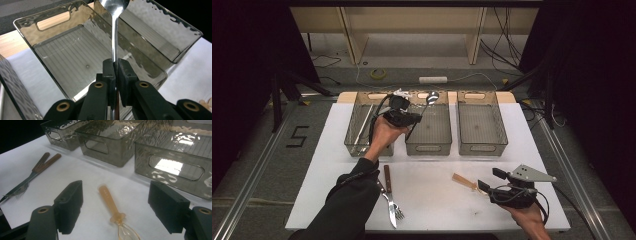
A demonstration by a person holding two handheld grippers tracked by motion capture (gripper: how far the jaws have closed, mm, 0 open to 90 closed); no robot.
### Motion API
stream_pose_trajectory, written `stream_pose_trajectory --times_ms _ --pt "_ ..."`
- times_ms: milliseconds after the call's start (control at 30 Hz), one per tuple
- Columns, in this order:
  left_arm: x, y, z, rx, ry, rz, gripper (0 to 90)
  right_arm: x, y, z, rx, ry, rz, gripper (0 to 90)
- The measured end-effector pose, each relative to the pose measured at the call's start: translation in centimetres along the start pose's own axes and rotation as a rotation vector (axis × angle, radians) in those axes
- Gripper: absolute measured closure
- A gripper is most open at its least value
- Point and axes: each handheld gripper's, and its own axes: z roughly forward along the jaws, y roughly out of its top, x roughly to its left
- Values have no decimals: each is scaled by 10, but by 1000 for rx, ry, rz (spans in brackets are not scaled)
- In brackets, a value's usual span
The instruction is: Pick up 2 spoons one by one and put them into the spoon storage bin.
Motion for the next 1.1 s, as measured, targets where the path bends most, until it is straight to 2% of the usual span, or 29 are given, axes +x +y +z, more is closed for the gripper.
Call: stream_pose_trajectory --times_ms 300,567,800,867,1100 --pt "3 4 9 11 17 -12 842 0 0 0 1 3 -1 291" --pt "5 5 14 -1 15 -32 842 0 0 0 1 3 -1 291" --pt "7 0 24 9 16 -58 842 0 0 0 4 3 -6 291" --pt "7 -3 27 18 19 -51 842 1 0 0 4 4 -5 291" --pt "13 -8 28 6 32 -77 841 1 0 1 5 4 -7 291"
